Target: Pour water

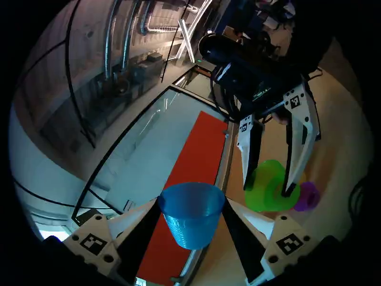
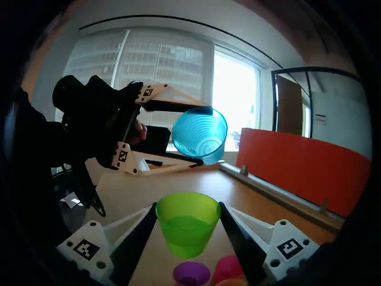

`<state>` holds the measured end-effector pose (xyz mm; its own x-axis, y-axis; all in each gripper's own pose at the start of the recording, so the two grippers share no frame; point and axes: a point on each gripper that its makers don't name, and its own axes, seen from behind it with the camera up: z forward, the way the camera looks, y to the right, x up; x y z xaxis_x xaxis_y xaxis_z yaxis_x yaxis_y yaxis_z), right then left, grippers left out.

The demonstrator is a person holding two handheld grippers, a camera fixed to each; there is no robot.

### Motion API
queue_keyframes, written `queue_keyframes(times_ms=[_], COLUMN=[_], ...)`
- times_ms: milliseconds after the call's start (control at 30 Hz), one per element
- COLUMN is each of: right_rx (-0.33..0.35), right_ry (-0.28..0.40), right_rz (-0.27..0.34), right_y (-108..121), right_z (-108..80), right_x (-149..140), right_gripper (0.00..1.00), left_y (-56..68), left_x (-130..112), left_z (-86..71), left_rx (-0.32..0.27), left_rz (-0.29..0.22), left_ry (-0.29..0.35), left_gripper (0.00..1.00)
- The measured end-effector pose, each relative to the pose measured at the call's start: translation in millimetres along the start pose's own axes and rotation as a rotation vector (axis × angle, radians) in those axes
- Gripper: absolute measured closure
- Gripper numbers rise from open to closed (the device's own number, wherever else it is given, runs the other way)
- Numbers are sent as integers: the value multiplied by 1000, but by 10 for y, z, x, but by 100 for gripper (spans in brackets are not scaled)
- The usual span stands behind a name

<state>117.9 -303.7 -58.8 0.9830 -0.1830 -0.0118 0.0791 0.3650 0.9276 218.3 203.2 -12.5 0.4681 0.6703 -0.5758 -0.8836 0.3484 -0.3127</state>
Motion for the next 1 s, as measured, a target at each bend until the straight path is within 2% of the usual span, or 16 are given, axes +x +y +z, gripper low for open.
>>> queue_keyframes(times_ms=[100,467,800,1000], right_rx=[-1,-2,-9,-14], right_ry=[-1,-3,-6,-8], right_rz=[-2,-8,-11,-16], right_y=[0,6,30,54], right_z=[10,19,-1,-13], right_x=[10,20,43,57], right_gripper=[5,5,5,5], left_y=[-15,28,-8,1], left_x=[-37,-156,-212,-254], left_z=[-19,-57,-95,-124], left_rx=[0,-8,-4,-4], left_rz=[-28,-80,-195,-228], left_ry=[-5,-20,-22,-29], left_gripper=[13,13,13,13])
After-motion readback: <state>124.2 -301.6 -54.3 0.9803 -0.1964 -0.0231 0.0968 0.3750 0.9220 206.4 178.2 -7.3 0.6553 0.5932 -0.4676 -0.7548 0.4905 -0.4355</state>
